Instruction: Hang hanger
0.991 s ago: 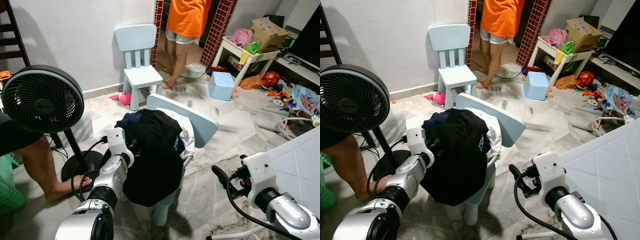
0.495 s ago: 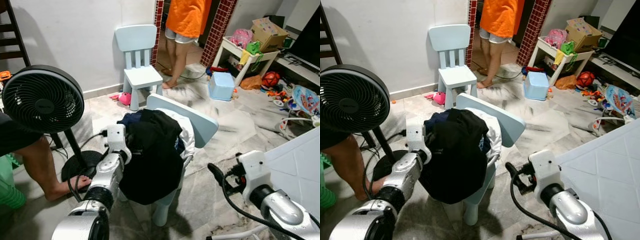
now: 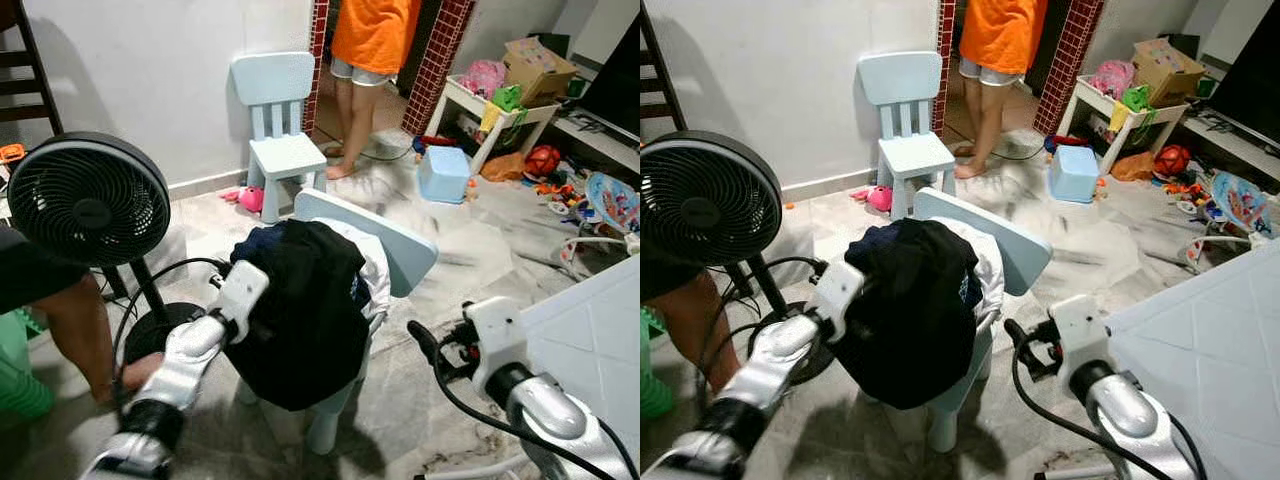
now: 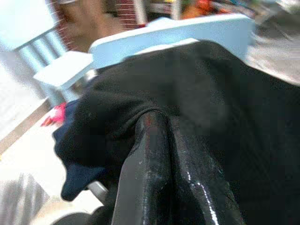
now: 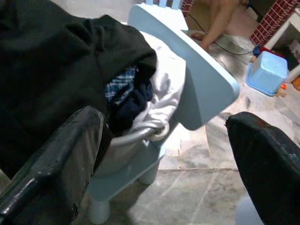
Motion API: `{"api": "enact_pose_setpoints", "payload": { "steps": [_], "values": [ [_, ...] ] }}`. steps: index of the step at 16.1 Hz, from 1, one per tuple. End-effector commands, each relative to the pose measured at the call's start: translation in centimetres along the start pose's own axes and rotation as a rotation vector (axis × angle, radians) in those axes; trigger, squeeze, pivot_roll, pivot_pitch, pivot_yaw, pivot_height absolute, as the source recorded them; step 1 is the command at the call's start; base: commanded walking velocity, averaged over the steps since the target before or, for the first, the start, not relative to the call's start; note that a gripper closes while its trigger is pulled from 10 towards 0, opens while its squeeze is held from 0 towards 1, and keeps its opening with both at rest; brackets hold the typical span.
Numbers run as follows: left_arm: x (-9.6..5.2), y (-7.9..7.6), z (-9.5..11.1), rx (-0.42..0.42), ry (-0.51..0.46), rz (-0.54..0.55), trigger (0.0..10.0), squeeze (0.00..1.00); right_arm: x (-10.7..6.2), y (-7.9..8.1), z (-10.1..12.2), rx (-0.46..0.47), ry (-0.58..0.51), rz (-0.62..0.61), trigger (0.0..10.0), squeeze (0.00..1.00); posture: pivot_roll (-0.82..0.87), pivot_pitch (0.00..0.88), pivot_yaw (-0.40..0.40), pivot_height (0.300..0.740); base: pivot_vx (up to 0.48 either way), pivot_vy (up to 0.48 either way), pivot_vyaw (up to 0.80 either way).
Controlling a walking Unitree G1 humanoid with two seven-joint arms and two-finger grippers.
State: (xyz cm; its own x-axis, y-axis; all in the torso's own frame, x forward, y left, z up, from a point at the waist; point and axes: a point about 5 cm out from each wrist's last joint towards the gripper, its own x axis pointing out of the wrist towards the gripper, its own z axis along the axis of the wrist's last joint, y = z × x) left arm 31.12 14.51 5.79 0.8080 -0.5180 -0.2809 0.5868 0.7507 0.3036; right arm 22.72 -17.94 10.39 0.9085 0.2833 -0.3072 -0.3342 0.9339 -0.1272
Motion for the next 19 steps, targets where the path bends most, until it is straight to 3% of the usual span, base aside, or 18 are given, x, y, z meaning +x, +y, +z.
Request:
{"api": "enact_pose_setpoints", "payload": {
  "steps": [1, 4, 5, 6, 7, 8, 10, 11, 13, 15, 19],
  "values": [
    [0.0, -0.5, 0.4, 0.051, -0.008, -0.051, 0.0, 0.0, 0.2, 0.0, 0.0, -0.008, -0.003, -0.002, 10.0, 0.0, -0.16, 0.0, -0.092, 0.74, 0.0, 0.0, 0.0],
    [-0.6, 0.1, -0.4, 0.04, 0.033, 0.014, 0.0, 0.0, 0.5, 0.0, -0.1, -0.006, -0.01, -0.003, 10.0, 0.0, -0.16, 0.0, -0.09, 0.74, 0.0, 0.0, 0.0],
    [-1.0, -0.1, -0.9, 0.005, 0.055, 0.038, 4.0, 0.0, 0.6, -0.1, -0.1, -0.008, -0.012, -0.006, 10.0, 0.0, -0.16, 0.0, -0.091, 0.74, 0.0, 0.0, 0.0],
    [-1.2, -0.2, -1.2, -0.013, 0.064, 0.05, 10.0, 0.0, 0.6, -0.1, -0.2, -0.009, -0.012, -0.007, 10.0, 0.0, -0.16, 0.0, -0.092, 0.74, 0.0, 0.0, 0.0],
    [-1.3, -0.2, -1.4, -0.028, 0.069, 0.063, 10.0, 0.0, 0.6, -0.2, -0.2, -0.01, -0.012, -0.008, 10.0, 0.0, -0.16, 0.0, -0.093, 0.74, 0.0, 0.0, 0.0],
    [-1.5, -0.1, -1.9, -0.099, 0.083, 0.1, 10.0, 0.0, 0.7, -0.2, -0.3, -0.011, -0.012, -0.008, 10.0, 0.0, -0.16, 0.0, -0.094, 0.74, 0.0, 0.0, 0.0],
    [-2.0, 0.4, -2.5, -0.226, 0.091, 0.185, 10.0, 1.0, 0.9, -0.1, -0.2, -0.011, -0.015, -0.006, 10.0, 0.0, -0.15, 0.0, -0.093, 0.74, 0.0, 0.0, 0.0],
    [-2.2, 0.6, -2.7, -0.259, 0.097, 0.211, 10.0, 1.0, 0.9, -0.1, -0.2, -0.011, -0.016, -0.005, 10.0, 0.0, -0.15, 0.0, -0.093, 0.74, 0.0, 0.0, 0.0],
    [-3.1, 1.5, -3.3, -0.419, 0.079, 0.347, 10.0, 1.0, 1.0, 0.0, -0.3, -0.01, -0.019, -0.004, 10.0, 0.0, -0.15, 0.0, -0.093, 0.74, 0.0, 0.0, 0.0],
    [-3.5, 1.7, -3.3, -0.494, 0.048, 0.405, 10.0, 1.0, 1.1, -0.1, -0.4, -0.01, -0.021, -0.006, 10.0, 0.0, -0.14, 0.0, -0.093, 0.74, 0.0, 0.0, 0.0],
    [-4.0, 2.1, -3.0, -0.546, 0.009, 0.461, 10.0, 1.0, 1.5, 0.1, -0.3, -0.01, -0.029, -0.004, 10.0, 0.0, -0.13, 0.0, -0.089, 0.74, 0.0, 0.0, 0.0]
  ]
}}
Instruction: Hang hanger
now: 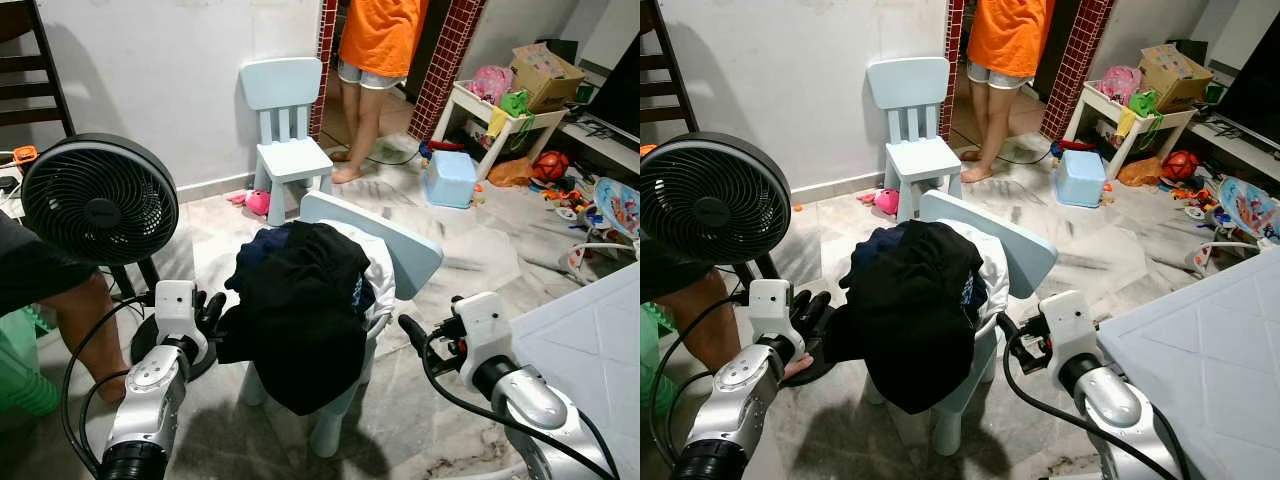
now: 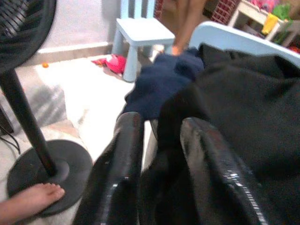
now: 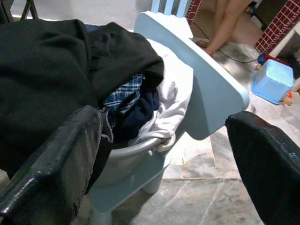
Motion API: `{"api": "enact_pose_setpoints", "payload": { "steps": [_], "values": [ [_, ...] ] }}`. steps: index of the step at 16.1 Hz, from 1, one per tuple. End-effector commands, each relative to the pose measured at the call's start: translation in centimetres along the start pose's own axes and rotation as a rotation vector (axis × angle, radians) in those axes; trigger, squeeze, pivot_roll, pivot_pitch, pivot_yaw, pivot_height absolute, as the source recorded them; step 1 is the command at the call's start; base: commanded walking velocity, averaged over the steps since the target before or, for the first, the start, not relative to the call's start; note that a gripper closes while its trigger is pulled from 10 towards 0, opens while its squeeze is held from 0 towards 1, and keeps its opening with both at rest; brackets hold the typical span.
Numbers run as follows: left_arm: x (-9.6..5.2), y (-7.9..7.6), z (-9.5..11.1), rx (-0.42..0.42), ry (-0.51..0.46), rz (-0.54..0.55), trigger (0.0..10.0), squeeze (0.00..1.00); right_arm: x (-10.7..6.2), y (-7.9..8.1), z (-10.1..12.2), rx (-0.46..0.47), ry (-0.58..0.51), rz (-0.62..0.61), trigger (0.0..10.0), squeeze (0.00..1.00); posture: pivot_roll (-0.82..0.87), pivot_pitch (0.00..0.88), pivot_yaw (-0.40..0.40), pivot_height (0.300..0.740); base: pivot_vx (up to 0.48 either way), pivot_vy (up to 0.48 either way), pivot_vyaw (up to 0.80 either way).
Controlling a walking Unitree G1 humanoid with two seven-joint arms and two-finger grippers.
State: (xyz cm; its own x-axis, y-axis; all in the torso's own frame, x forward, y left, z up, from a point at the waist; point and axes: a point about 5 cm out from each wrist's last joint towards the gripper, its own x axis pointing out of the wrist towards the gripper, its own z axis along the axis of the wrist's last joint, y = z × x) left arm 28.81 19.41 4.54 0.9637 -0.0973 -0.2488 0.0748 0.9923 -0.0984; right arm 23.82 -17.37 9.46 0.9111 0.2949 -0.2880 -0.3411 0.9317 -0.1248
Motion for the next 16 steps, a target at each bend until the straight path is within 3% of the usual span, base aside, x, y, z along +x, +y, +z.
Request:
{"api": "enact_pose_setpoints", "payload": {
  "steps": [1, 2, 4, 7, 11, 16],
  "values": [
    [-0.2, 0.0, 0.6, -0.008, -0.03, 0.024, 10.0, 1.0, 0.1, -0.2, 0.2, -0.009, -0.011, -0.012, 10.0, 0.0, -0.13, 0.0, -0.087, 0.74, 0.0, 0.0, 0.0],
    [-0.8, 0.0, 1.1, -0.007, -0.064, 0.045, 10.0, 1.0, 0.1, -0.3, 0.2, -0.009, -0.015, -0.014, 10.0, 0.0, -0.12, 0.0, -0.083, 0.74, 0.0, 0.0, 0.0],
    [-3.2, -0.6, 1.9, -0.028, -0.154, 0.1, 10.0, 1.0, 0.5, -0.4, 0.3, 0.001, -0.031, -0.019, 10.0, 0.0, -0.1, 0.0, -0.081, 0.74, 0.0, 0.0, 0.0],
    [-6.2, -1.7, 1.3, -0.027, -0.171, 0.139, 10.0, 1.0, 1.1, 0.1, 0.4, 0.019, -0.05, -0.008, 10.0, 0.0, -0.06, 0.0, -0.094, 0.74, 0.0, 0.0, 0.0],
    [-7.7, -2.6, 1.1, -0.044, -0.157, 0.149, 10.0, 1.0, 1.9, 0.0, 0.9, 0.046, -0.087, -0.008, 10.0, 0.0, -0.04, 0.0, -0.095, 0.74, 0.0, 0.0, 0.0],
    [-7.9, -3.2, 1.7, -0.034, -0.15, 0.105, 10.0, 1.0, 1.9, 0.1, 0.7, 0.036, -0.096, -0.006, 10.0, 0.0, -0.04, 0.0, -0.088, 0.74, 0.0, 0.0, 0.0]
  ]
}}
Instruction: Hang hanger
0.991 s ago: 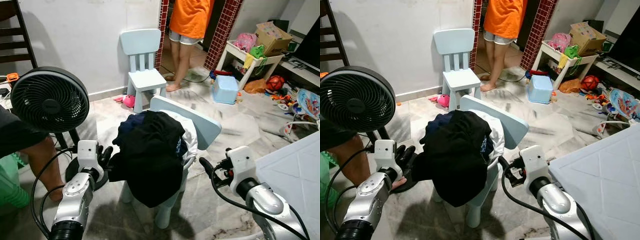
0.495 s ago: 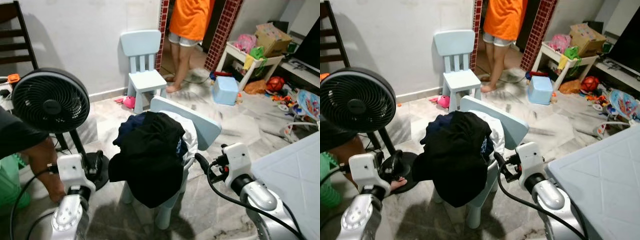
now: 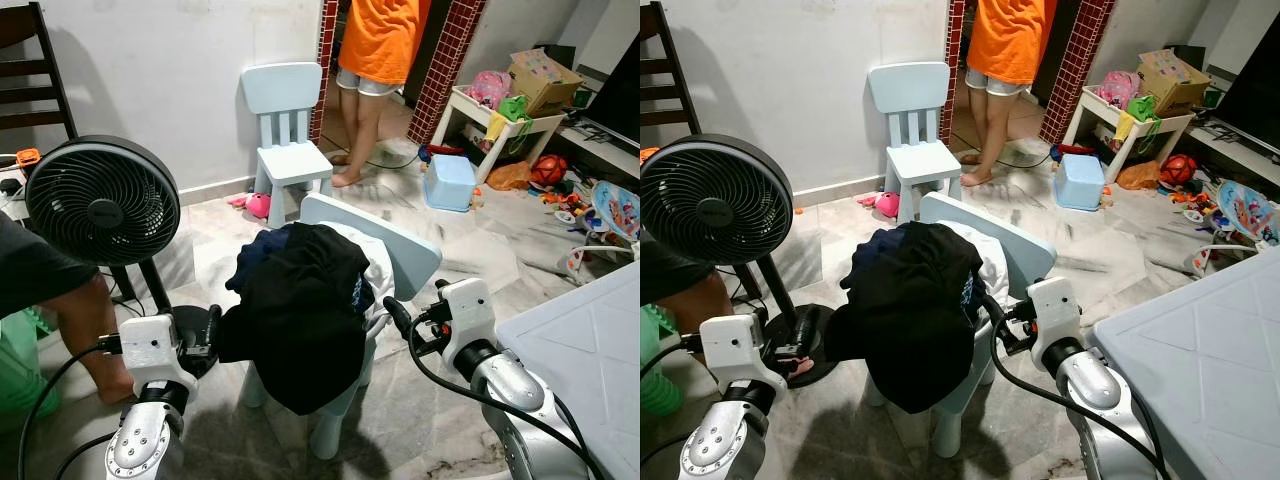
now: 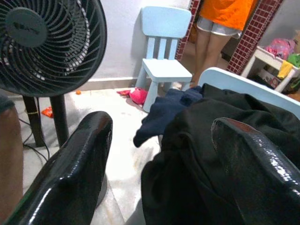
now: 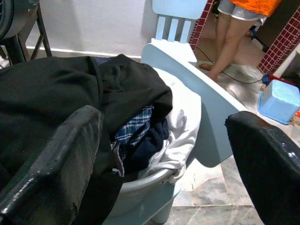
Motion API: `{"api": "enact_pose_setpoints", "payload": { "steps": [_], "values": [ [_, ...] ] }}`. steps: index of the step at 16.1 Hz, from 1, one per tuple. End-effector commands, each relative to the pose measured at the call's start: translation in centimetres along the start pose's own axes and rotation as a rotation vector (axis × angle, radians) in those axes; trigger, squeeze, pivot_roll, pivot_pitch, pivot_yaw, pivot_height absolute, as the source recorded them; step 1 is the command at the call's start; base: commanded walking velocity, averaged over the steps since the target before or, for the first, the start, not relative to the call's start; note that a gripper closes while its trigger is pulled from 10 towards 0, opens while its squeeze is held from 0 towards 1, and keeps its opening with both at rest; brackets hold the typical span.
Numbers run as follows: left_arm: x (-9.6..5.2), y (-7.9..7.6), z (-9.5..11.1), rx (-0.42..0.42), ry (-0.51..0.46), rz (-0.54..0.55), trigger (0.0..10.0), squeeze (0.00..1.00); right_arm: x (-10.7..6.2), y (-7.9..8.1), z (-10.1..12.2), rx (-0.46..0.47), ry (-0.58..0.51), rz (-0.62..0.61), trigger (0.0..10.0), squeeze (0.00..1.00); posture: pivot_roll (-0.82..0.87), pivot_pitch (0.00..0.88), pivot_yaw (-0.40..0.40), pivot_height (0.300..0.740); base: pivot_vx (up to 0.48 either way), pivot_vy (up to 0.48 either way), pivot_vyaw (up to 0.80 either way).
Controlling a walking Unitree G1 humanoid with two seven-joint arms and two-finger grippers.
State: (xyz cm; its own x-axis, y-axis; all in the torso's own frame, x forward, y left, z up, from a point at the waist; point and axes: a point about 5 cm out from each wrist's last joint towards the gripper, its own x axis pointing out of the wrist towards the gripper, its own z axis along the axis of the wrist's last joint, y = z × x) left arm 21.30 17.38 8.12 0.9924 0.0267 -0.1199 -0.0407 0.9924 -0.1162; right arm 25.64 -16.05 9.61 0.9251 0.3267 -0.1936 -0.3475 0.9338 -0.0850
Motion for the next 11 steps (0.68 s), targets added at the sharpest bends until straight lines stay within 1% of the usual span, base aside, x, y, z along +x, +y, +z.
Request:
{"api": "enact_pose_setpoints", "payload": {
  "steps": [1, 2, 3, 5, 9, 10, 11],
  "values": [
    [0.11, -0.42, 0.38, 0.001, -0.006, -0.015, 10.0, 1.0, -0.16, -0.44, -0.2, -0.003, 0.006, -0.02, 10.0, 0.0, -0.04, 0.0, -0.088, 0.74, 0.0, 0.0, 0.0],
    [0.13, -0.52, 0.37, 0.006, -0.002, -0.021, 10.0, 1.0, -0.18, -0.48, -0.24, -0.004, 0.006, -0.02, 10.0, 0.0, -0.04, 0.0, -0.088, 0.74, 0.0, 0.0, 0.0],
    [0.17, -0.76, 0.47, -0.003, -0.005, -0.039, 10.0, 0.0, -0.21, -0.61, -0.27, -0.005, 0.007, -0.021, 10.0, 0.0, -0.05, 0.0, -0.089, 0.74, 0.0, 0.0, 0.0],
    [0.14, -0.95, 0.52, -0.014, 0.004, -0.048, 10.0, 0.0, -0.2, -0.68, -0.3, -0.01, 0.007, -0.019, 10.0, 0.0, -0.05, 0.0, -0.089, 0.74, 0.292, 0.0, 0.0],
    [0.09, -1.14, 0.51, -0.024, 0.008, -0.06, 10.0, 0.0, -0.16, -0.54, -0.31, -0.008, 0.006, -0.013, 10.0, 0.0, -0.04, 0.0, -0.092, 0.74, 0.355, 0.0, 0.64],
    [0.06, -1.14, 0.47, -0.025, 0.013, -0.06, 10.0, 0.0, -0.17, -0.57, -0.31, -0.008, 0.006, -0.014, 10.0, 0.0, -0.05, 0.0, -0.094, 0.74, 0.386, 0.0, 0.51],
    [0.05, -1.13, 0.4, -0.03, 0.017, -0.058, 10.0, 0.0, -0.18, -0.61, -0.32, -0.008, 0.006, -0.015, 10.0, 0.0, -0.05, 0.0, -0.094, 0.74, 0.39, 0.0, 0.0]
  ]
}}
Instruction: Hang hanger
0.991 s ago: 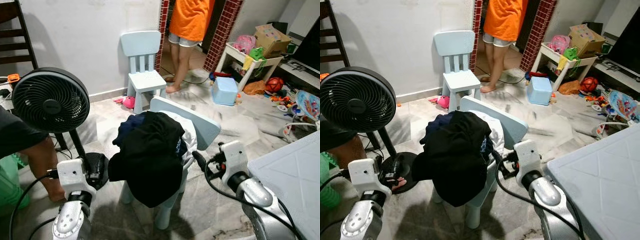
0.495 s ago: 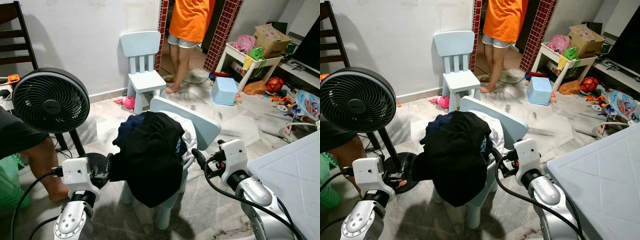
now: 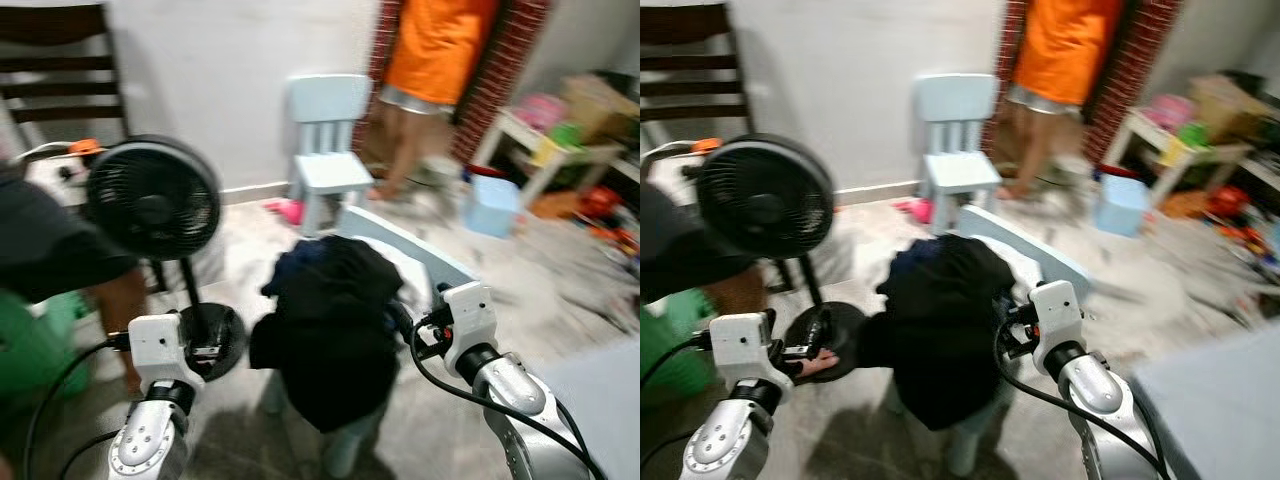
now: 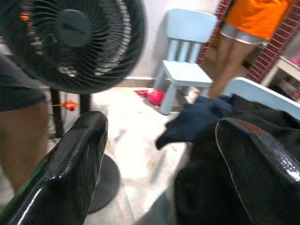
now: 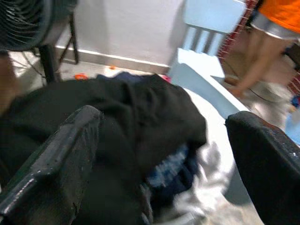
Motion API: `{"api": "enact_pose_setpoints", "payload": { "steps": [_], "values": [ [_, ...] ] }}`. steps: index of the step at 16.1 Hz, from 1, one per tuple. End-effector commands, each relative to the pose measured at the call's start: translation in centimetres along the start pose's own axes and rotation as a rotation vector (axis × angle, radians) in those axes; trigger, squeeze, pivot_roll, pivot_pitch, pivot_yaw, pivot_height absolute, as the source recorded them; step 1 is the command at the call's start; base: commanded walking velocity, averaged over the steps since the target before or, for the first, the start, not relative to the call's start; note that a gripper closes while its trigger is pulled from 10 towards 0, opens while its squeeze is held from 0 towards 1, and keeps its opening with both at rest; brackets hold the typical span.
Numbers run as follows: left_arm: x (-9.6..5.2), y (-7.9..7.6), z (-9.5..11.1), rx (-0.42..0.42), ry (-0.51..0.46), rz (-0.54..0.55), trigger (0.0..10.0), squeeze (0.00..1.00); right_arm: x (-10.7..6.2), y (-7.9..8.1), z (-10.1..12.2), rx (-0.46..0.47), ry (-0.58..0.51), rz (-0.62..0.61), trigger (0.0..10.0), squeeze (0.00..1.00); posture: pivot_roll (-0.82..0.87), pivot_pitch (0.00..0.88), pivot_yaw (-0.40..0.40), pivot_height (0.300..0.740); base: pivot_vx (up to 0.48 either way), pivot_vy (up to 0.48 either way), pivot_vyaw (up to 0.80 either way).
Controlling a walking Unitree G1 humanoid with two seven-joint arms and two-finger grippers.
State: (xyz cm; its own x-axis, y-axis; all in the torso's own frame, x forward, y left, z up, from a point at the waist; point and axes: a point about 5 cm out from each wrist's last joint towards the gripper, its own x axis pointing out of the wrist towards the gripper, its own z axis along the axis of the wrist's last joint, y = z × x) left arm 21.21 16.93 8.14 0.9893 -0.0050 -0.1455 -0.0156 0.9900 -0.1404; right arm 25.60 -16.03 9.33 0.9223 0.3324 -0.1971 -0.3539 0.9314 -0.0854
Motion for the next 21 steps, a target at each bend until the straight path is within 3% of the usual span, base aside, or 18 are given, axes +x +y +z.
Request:
{"api": "enact_pose_setpoints", "payload": {
  "steps": [1, 11, 15, 21],
  "values": [
    [0.1, -0.7, 0.4, -0.009, -0.01, -0.03, 10.0, 0.0, -0.2, -0.7, -0.1, -0.007, 0.005, -0.024, 10.0, 0.0, -0.05, 0.0, -0.094, 0.74, 0.386, 0.0, 0.0],
    [0.2, -0.8, 0.3, -0.02, 0.005, -0.03, 10.0, 0.0, -0.3, -1.0, 0.0, -0.008, 0.005, -0.038, 10.0, 0.0, -0.05, 0.0, -0.095, 0.74, 0.366, 0.0, 0.0],
    [0.5, -0.8, -0.1, -0.043, 0.04, 0.013, 10.0, 0.0, -0.2, -1.0, -0.1, -0.011, 0.005, -0.04, 10.0, 0.0, -0.05, 0.0, -0.094, 0.74, 0.0, 0.0, 0.0],
    [0.3, -1.5, -3.0, -0.41, 0.293, 0.12, 10.0, 0.0, -0.2, -1.3, 0.3, -0.025, 0.003, -0.036, 10.0, 0.0, -0.06, 0.0, -0.112, 0.74, 0.0, 0.0, 0.0]
  ]
}}
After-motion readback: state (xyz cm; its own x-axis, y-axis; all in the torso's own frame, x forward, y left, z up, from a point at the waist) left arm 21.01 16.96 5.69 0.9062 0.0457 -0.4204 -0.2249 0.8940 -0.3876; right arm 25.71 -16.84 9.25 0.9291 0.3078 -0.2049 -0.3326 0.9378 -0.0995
